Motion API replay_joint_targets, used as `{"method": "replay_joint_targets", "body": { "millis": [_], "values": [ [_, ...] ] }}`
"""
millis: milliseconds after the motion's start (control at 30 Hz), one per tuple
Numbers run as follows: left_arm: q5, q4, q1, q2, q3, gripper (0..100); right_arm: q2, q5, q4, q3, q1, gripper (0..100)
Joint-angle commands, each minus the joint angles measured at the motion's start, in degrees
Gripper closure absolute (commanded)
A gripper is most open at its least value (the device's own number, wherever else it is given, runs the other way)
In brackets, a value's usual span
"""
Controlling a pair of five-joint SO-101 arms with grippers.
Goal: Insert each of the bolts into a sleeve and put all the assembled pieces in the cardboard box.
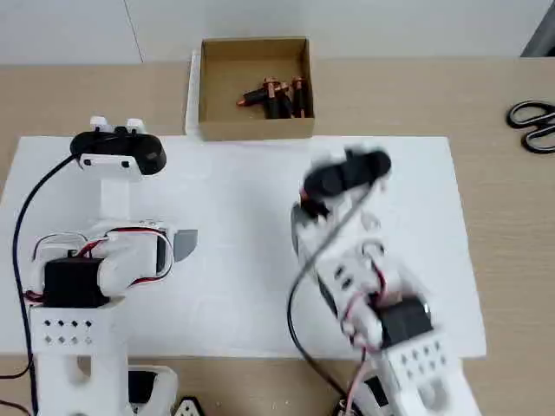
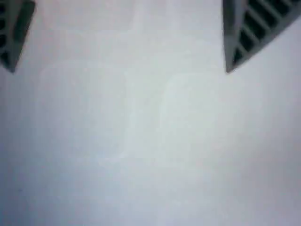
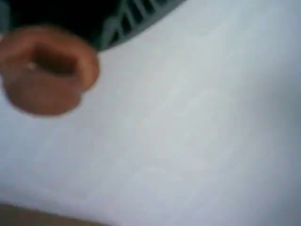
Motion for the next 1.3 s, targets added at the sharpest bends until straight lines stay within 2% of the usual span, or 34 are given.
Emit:
{"method": "replay_joint_targets", "body": {
  "millis": [0,300,567,800,1033,1267],
  "values": [
    [0.70,0.88,-0.44,-0.53,-2.15,73,17.80,1.05,-5.41,-17.76,2.15,99.4],
    [0.53,3.87,-0.53,-0.53,-0.57,73,52.62,1.23,-33.45,-42.20,4.70,99.5],
    [0.35,3.87,-0.62,-0.53,-0.40,73,79.25,1.23,-50.95,-58.02,5.58,99.5],
    [0.35,3.87,-0.62,-0.18,-0.40,73,95.16,1.32,-52.62,-68.40,5.41,99.1],
    [0.26,3.78,-0.62,-0.18,0.31,73,102.37,1.14,-52.62,-71.12,5.32,98.7],
    [0.26,2.55,-0.62,-0.44,1.80,73,105.01,1.23,-52.62,-71.03,5.23,80.8]
  ]
}}
